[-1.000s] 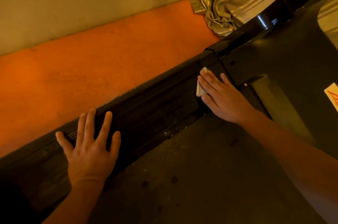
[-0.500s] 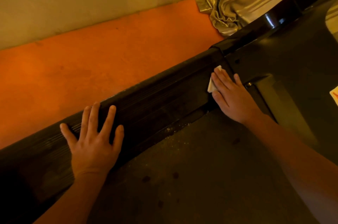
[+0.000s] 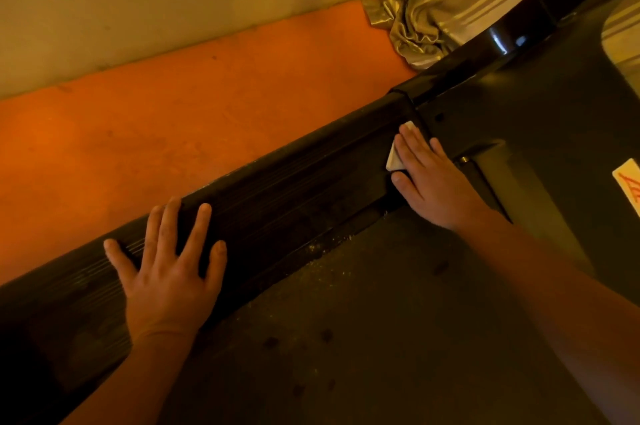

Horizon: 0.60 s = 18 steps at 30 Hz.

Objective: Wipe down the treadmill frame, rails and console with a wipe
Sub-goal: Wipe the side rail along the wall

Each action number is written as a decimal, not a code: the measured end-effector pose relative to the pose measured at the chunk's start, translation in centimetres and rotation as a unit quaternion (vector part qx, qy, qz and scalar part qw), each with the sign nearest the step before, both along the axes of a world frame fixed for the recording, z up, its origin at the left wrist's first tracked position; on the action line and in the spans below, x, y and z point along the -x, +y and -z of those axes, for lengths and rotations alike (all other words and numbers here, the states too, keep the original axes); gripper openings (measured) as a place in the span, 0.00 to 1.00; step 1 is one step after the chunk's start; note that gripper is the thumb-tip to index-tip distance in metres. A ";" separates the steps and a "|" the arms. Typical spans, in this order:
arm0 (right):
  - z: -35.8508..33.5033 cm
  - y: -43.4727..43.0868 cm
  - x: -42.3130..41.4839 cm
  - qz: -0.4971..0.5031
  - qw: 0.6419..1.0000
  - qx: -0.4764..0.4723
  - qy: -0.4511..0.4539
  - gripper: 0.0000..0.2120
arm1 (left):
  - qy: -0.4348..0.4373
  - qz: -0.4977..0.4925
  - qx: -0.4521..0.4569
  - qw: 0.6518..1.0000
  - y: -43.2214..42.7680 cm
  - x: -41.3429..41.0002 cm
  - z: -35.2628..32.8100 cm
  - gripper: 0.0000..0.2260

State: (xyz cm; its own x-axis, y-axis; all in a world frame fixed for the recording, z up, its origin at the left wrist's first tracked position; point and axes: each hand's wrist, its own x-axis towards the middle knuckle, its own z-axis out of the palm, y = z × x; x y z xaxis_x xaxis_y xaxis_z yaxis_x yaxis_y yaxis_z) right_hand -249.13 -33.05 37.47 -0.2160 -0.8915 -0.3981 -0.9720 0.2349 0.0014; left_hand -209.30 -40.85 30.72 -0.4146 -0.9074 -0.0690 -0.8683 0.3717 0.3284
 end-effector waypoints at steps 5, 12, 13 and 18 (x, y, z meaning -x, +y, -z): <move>0.1 -3.9 0.7 -0.004 1.000 0.005 0.025 0.35 | -0.009 -0.004 -0.003 1.000 0.1 0.2 0.0 0.27; 0.5 -0.1 0.6 0.045 0.998 0.032 -0.014 0.33 | -0.001 -0.002 -0.004 1.000 0.0 0.2 0.0 0.27; 0.5 1.5 0.5 0.058 0.998 0.034 -0.018 0.33 | 0.001 -0.002 -0.004 1.000 0.0 0.2 0.0 0.27; 0.6 1.7 1.1 0.068 0.997 0.023 0.000 0.35 | 0.001 -0.007 0.000 1.000 0.0 0.3 0.0 0.27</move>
